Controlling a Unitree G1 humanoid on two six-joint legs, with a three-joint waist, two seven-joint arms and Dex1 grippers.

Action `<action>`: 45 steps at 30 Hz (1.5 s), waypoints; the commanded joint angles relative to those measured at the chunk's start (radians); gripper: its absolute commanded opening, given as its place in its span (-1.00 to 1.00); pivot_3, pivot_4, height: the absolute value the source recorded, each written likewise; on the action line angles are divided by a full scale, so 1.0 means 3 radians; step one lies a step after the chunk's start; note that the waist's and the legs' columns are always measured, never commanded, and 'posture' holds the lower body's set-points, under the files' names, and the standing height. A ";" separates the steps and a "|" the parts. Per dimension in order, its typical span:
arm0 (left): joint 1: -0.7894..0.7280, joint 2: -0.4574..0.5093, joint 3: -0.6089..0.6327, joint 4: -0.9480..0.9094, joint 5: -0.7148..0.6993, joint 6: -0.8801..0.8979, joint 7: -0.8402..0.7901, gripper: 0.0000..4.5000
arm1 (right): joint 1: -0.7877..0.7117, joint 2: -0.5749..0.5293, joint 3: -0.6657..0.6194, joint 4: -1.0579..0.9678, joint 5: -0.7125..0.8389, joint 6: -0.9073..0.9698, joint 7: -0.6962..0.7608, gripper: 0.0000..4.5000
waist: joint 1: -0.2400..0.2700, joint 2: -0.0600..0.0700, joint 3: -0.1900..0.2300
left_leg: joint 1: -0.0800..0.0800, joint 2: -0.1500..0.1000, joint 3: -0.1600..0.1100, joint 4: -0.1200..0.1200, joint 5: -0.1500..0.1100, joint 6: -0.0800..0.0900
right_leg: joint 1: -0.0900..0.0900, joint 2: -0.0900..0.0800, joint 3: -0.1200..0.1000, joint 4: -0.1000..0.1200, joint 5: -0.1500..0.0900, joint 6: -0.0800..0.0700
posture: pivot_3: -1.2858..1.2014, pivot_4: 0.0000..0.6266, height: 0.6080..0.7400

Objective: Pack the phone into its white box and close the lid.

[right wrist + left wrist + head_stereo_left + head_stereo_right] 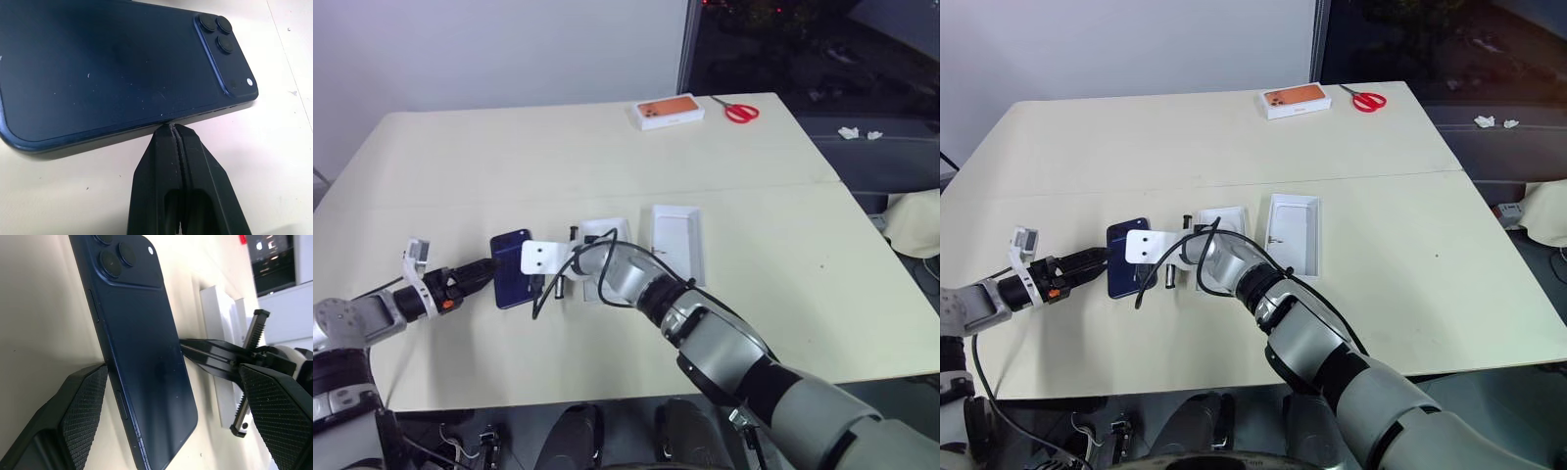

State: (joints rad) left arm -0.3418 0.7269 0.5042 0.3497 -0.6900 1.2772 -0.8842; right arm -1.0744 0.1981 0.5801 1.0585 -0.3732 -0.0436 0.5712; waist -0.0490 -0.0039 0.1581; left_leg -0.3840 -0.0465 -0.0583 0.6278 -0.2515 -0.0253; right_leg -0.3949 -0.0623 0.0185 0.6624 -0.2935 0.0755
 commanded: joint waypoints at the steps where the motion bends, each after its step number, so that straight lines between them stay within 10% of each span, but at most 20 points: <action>1: 0.0048 0.0114 0.0001 -0.0244 -0.0074 0.0160 0.0115 1.00 | 0.0122 0.0459 0.0063 -0.0144 0.0034 -0.0095 0.0087 -0.97 | -0.0030 -0.0003 0.0000 | -0.0006 0.0001 0.0000 0.0000 0.0001 -0.0001 | -0.0006 0.0001 0.0000 0.0000 0.0000 0.0000 | 0.03 -0.52 1.00; 19: -0.0235 -0.0692 0.0248 -0.0353 -0.0397 0.0472 0.0711 1.00 | 0.0232 0.0496 0.0125 -0.0293 0.0094 -0.0057 0.0270 -0.97 | 0.0030 -0.0007 -0.0002 | -0.0024 0.0001 -0.0002 0.0003 0.0006 -0.0009 | -0.0021 0.0000 -0.0004 0.0002 0.0000 0.0000 | 0.03 -0.52 1.00; 37: 0.0075 -0.0468 0.0451 -0.0159 -0.0565 0.0277 0.0626 1.00 | 0.0163 0.0413 0.0130 -0.0237 0.0107 -0.0059 0.0163 -0.97 | -0.0004 -0.0017 0.0004 | -0.0026 0.0005 -0.0001 -0.0001 0.0007 -0.0011 | -0.0028 0.0003 -0.0003 0.0002 0.0000 0.0000 | 0.03 -0.52 1.00; 42: 0.0111 -0.0469 0.0440 -0.0157 -0.0633 0.0253 0.0645 0.22 | 0.0166 0.0409 0.0142 -0.0240 0.0104 -0.0062 0.0154 -1.00 | -0.0014 -0.0019 0.0005 | -0.0026 0.0005 -0.0001 -0.0002 0.0006 -0.0011 | -0.0028 0.0003 -0.0003 0.0002 0.0000 0.0000 | 0.03 -0.52 1.00; 45: 0.0126 -0.0473 0.0427 -0.0163 -0.0653 0.0246 0.0656 0.22 | 0.0171 0.0406 0.0147 -0.0247 0.0102 -0.0062 0.0150 -1.00 | -0.0017 -0.0022 0.0005 | -0.0026 0.0006 -0.0001 -0.0002 0.0006 -0.0011 | -0.0028 0.0004 -0.0003 0.0002 0.0000 0.0000 | 0.03 -0.52 1.00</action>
State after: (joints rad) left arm -0.3076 0.5759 0.6245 0.3117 -0.8746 1.3485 -0.6898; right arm -1.0649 0.1979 0.6212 1.0121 -0.3486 -0.0559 0.6208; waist -0.0540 -0.0106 0.1597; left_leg -0.3918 -0.0448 -0.0587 0.6273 -0.2495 -0.0286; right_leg -0.4033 -0.0612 0.0177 0.6631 -0.2935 0.0755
